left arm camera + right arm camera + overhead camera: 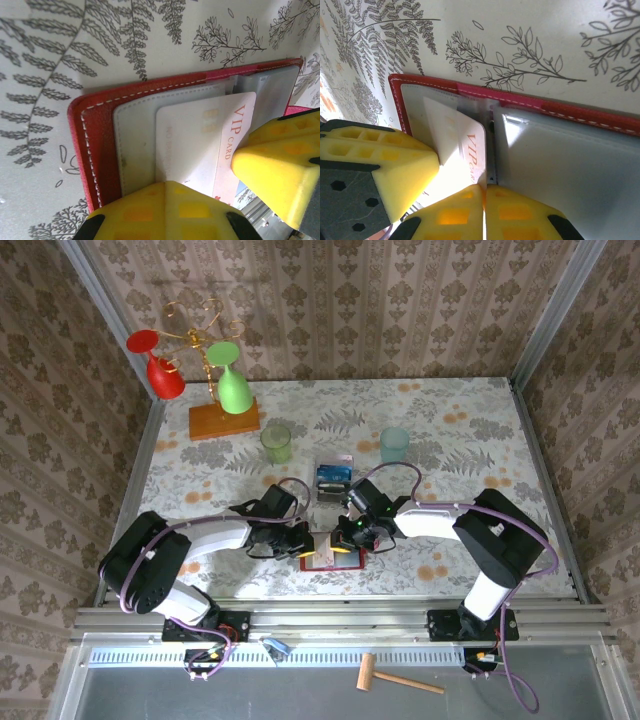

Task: Take the credit cards out of the card holder

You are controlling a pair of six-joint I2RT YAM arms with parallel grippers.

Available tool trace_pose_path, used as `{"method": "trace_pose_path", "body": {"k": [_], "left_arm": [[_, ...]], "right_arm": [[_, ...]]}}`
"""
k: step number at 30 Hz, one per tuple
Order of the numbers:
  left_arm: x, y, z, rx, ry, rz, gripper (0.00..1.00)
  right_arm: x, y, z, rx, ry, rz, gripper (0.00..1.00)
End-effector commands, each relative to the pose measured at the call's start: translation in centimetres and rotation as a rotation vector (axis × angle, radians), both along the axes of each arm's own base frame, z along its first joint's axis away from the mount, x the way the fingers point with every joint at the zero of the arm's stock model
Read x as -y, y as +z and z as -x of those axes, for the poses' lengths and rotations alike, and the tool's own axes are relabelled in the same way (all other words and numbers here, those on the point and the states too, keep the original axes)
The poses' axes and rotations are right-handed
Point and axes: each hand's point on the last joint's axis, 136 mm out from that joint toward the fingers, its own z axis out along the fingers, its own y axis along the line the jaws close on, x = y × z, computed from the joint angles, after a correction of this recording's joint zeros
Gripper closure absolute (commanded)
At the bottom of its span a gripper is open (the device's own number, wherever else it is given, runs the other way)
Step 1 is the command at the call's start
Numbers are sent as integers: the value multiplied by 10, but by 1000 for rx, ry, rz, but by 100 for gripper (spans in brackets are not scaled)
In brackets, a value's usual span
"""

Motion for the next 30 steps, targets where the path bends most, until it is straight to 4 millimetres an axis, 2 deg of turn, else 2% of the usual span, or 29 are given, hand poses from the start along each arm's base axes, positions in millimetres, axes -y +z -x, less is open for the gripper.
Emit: {"method": "trace_pose_path", "body": {"k": [1,19,30], "left_arm": [[-15,-10,9,-15,-5,-70,100],[-16,-9,9,-16,-3,-67,100],[-14,-8,9,-16,0,-51,100]], "right_arm": [[8,0,2,9,-6,13,95],[41,9,0,41,-1,104,96],[47,19,-2,66,6,136,96]]}}
